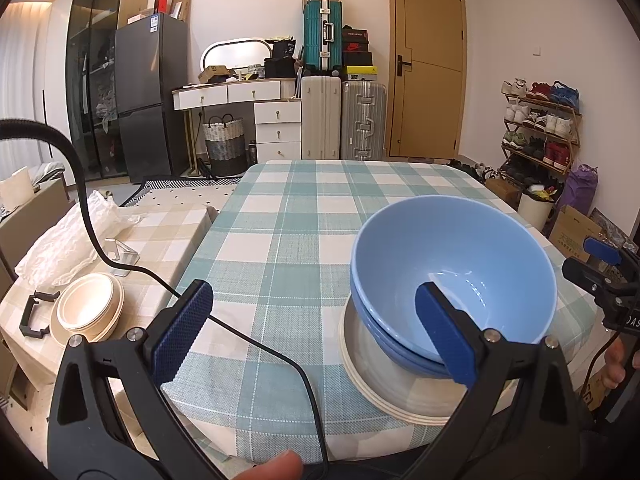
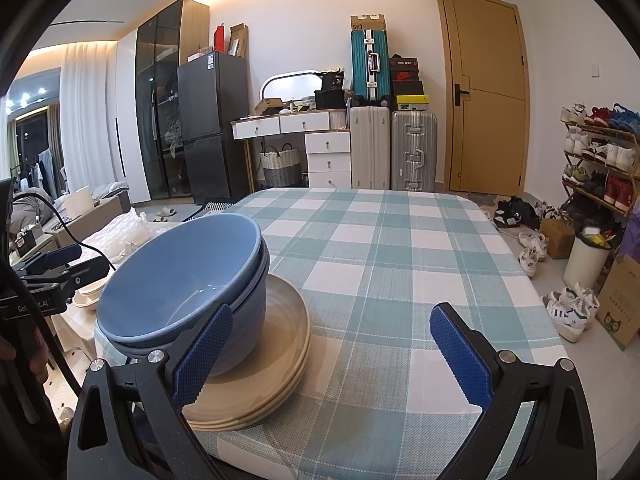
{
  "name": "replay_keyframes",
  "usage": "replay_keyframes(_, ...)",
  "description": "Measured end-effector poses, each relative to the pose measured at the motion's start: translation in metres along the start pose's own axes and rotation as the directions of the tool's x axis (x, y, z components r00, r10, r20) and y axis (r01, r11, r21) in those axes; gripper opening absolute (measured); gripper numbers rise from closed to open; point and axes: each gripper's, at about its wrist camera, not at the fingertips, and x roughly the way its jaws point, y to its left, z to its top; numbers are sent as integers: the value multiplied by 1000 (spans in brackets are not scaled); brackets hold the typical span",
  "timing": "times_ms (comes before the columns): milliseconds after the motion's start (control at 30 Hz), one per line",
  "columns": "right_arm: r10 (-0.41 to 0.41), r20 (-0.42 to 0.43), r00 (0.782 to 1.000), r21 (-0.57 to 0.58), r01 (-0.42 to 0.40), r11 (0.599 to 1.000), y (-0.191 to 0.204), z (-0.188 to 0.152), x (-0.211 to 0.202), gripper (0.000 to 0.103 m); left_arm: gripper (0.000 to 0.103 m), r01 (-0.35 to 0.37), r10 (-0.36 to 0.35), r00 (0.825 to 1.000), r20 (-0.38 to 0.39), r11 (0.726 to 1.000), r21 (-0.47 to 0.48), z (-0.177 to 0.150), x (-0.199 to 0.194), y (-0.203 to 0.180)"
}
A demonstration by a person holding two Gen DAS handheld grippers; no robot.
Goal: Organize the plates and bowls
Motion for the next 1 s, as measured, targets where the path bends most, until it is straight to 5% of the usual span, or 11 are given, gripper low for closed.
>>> replay_keyframes(1000,-53,42,998,-22,54,998,1,1,-7,101,101,20,-20,1000,-11,1000,2,-7,-7,-19)
